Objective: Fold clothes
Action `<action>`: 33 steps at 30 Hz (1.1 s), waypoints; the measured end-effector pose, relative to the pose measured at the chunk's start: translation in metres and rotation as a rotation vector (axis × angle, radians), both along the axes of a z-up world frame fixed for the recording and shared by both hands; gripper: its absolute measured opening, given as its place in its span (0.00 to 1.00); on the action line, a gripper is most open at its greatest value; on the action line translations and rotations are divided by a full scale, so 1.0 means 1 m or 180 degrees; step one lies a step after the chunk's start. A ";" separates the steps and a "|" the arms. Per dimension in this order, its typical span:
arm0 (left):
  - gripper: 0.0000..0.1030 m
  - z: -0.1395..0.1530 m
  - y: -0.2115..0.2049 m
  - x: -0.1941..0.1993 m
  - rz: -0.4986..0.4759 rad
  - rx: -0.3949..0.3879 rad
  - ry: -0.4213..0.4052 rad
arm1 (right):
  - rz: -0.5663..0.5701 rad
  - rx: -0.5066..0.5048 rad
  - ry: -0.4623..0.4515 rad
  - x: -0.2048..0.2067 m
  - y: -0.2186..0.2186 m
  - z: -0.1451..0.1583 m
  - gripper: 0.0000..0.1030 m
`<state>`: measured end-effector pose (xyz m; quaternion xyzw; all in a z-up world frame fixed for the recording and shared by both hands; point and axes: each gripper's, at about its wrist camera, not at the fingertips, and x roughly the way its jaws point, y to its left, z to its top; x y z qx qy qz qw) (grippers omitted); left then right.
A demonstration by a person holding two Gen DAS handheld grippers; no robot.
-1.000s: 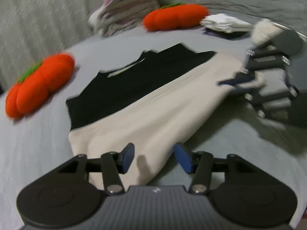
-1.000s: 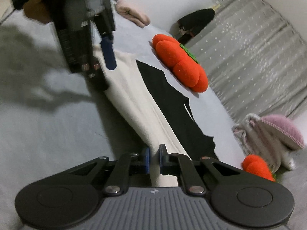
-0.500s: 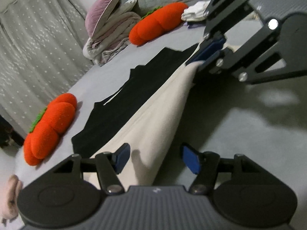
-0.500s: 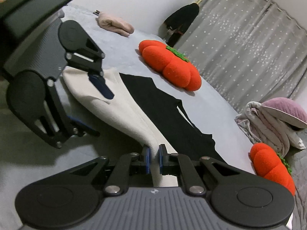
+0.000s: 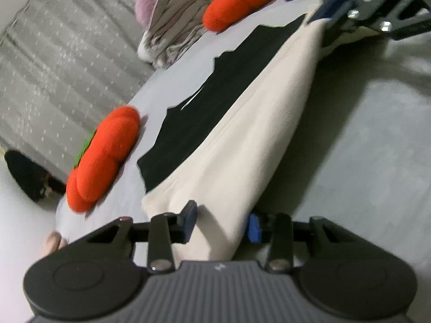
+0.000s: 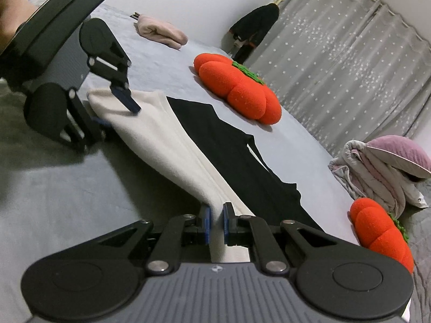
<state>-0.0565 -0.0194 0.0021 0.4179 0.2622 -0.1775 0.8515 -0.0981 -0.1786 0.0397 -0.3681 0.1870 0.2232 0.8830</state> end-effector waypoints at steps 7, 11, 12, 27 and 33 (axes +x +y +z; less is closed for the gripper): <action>0.15 0.004 0.029 0.008 0.0251 -0.0135 0.0131 | 0.0015 -0.0060 0.0000 -0.003 0.001 -0.006 0.08; 0.12 0.002 0.031 0.005 0.0261 -0.0127 0.0111 | 0.0033 -0.0138 -0.0004 -0.006 0.003 -0.013 0.08; 0.12 0.002 0.031 0.005 0.0266 -0.0127 0.0109 | 0.0039 -0.0169 -0.0010 -0.007 0.003 -0.016 0.08; 0.12 0.003 0.033 0.004 0.0321 -0.0141 0.0121 | -0.0084 -0.0829 -0.0185 -0.025 -0.033 -0.056 0.09; 0.12 0.005 0.035 0.004 0.0349 -0.0193 0.0150 | -0.0188 -0.1211 -0.0266 -0.026 -0.046 -0.065 0.09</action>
